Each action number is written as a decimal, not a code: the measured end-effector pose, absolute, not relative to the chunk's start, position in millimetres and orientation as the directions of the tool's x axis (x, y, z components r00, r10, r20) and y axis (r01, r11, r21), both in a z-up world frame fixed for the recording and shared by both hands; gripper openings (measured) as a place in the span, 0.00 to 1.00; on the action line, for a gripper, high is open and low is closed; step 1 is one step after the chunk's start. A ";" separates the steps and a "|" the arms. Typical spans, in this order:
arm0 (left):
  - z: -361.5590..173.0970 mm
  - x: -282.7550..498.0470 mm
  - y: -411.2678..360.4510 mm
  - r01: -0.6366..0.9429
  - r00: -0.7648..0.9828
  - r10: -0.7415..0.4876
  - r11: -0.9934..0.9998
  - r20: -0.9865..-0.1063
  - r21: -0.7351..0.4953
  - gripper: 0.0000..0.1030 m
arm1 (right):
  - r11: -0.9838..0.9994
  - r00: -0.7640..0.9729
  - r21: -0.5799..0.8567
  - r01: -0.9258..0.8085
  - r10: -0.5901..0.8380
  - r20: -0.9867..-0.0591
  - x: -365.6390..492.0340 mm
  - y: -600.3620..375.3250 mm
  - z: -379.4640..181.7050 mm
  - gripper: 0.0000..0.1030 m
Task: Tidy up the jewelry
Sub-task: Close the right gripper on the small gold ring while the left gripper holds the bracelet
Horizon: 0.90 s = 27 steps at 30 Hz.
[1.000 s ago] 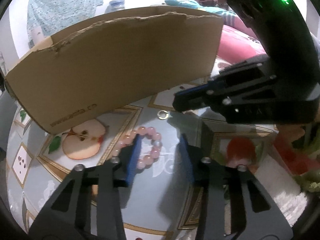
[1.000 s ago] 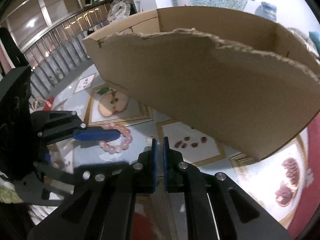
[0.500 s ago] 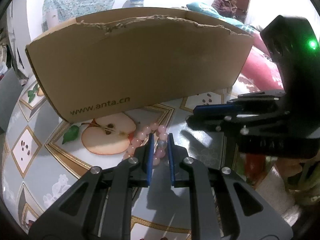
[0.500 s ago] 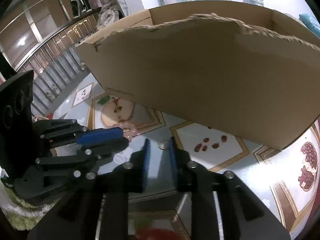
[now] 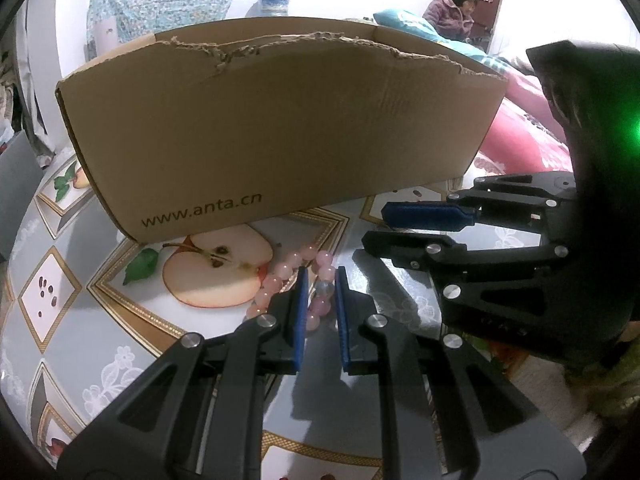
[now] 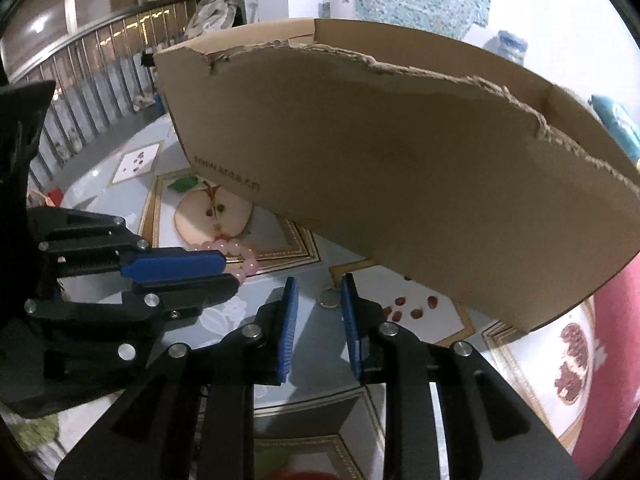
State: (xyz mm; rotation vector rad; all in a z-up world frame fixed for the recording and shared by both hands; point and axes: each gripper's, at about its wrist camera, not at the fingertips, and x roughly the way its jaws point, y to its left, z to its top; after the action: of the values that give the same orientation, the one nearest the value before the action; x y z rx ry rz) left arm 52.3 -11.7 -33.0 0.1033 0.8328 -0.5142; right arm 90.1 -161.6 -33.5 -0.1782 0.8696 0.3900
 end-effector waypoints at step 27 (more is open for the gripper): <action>-33.0 54.8 -9.5 0.480 0.556 -0.398 0.871 -0.730 -0.110 0.12 | 0.783 0.450 0.058 -0.620 0.415 -0.791 106.5 -171.3 -31.5 0.12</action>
State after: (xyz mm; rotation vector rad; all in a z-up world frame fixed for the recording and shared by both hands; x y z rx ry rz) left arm 54.8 -9.5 -33.0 0.1062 0.8332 -0.5193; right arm 106.5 -171.3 -31.5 -0.2546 0.8983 0.6480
